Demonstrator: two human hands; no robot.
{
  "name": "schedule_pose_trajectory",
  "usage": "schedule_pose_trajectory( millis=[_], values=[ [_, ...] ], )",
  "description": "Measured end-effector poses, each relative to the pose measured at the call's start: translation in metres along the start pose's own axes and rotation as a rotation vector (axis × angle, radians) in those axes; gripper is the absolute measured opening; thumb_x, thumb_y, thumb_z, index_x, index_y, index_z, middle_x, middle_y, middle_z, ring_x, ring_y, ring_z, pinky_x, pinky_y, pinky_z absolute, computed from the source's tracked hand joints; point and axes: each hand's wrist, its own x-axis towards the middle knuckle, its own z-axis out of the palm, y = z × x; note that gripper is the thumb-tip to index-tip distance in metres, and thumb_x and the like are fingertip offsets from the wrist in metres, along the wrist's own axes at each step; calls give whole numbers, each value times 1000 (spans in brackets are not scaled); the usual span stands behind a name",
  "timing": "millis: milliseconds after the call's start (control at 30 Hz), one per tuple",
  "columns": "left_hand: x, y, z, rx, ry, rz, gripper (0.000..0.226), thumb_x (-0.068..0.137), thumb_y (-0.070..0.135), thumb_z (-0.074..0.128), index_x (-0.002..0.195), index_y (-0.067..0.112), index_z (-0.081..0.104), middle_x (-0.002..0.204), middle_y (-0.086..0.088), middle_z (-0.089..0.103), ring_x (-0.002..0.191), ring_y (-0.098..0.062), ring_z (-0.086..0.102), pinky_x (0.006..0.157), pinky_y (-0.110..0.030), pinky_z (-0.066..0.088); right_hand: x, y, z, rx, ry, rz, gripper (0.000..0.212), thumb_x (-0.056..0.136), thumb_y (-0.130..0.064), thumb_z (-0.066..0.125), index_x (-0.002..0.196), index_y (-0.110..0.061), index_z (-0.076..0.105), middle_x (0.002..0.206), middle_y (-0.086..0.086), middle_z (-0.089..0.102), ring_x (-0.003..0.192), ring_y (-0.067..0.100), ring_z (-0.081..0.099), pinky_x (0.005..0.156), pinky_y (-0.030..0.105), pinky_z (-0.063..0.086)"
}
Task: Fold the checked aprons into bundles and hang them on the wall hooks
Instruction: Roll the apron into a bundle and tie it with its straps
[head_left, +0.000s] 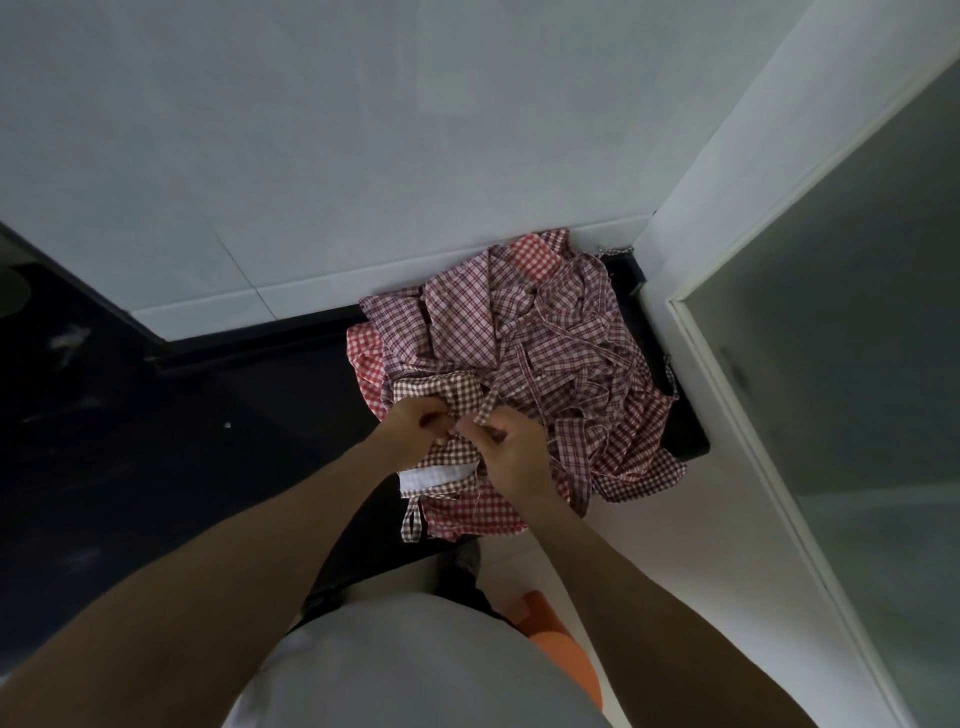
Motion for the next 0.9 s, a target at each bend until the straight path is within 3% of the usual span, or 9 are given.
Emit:
schedule_pose_trajectory(
  millis=[167, 233, 267, 333, 367, 467, 567, 767, 900],
  values=[
    [-11, -14, -14, -398, -20, -28, 22, 96, 4, 59, 83, 13, 74, 80, 0, 73, 79, -8, 64, 74, -19, 49, 7, 1, 5, 23, -165, 64, 17, 92, -17, 71, 99, -4, 78, 91, -1, 76, 84, 6, 69, 79, 30, 56],
    [-14, -18, -16, -555, -18, -55, 22, 96, -1, 56, 81, 5, 72, 81, -2, 71, 83, -8, 64, 77, -20, 50, 12, -5, -1, 53, -218, 124, 17, 93, -10, 68, 79, -10, 77, 68, -19, 68, 66, -5, 63, 64, 17, 47],
    [-14, -20, -17, -622, -16, -76, 24, 96, -3, 55, 80, 4, 71, 81, -2, 70, 83, -10, 63, 79, -22, 50, 14, -6, -1, 55, -230, 145, 34, 95, -8, 66, 63, -19, 67, 53, -22, 58, 53, -6, 56, 57, 12, 39],
    [-12, -22, -18, -706, -42, -112, 25, 96, -4, 54, 80, 5, 71, 82, -3, 69, 85, -16, 61, 82, -27, 49, 16, -8, -1, 65, -237, 168, 49, 98, -11, 62, 53, -26, 50, 42, -19, 46, 42, -3, 46, 50, 12, 30],
    [-11, -21, -19, -726, -69, -129, 24, 96, -5, 53, 82, 4, 71, 83, -4, 69, 86, -17, 60, 84, -29, 47, 17, -10, 0, 65, -261, 174, 46, 100, -13, 60, 55, -21, 52, 44, -17, 46, 42, -3, 45, 50, 13, 29],
    [-12, -15, -22, -625, -133, -145, 20, 94, -6, 54, 89, 2, 72, 89, -6, 69, 91, -15, 60, 84, -25, 46, 20, -10, 5, 37, -335, 166, 25, 101, -9, 55, 82, 0, 68, 68, -12, 50, 54, -7, 50, 56, 14, 39],
    [-15, -9, -21, -404, -185, -66, 16, 92, -5, 58, 97, -1, 73, 98, -14, 70, 92, -15, 60, 76, -14, 49, 20, -8, 10, 19, -229, 146, 20, 97, -13, 63, 94, 5, 73, 96, -7, 51, 79, -6, 56, 79, 18, 50],
    [-18, -12, -16, -401, -125, -26, 16, 89, -4, 65, 93, 8, 76, 90, 2, 73, 81, 2, 66, 74, -14, 50, 17, -6, 10, -52, -79, 67, 12, 87, -9, 76, 96, -2, 77, 82, -2, 72, 71, 0, 65, 71, 21, 55],
    [-18, -14, -15, -465, -43, -45, 15, 84, -6, 71, 95, 5, 76, 90, -10, 74, 82, -10, 68, 76, -18, 54, 19, -7, 11, -76, -112, 126, 9, 83, -10, 78, 90, -6, 74, 79, -3, 70, 73, 8, 67, 72, 25, 57]
  ],
)
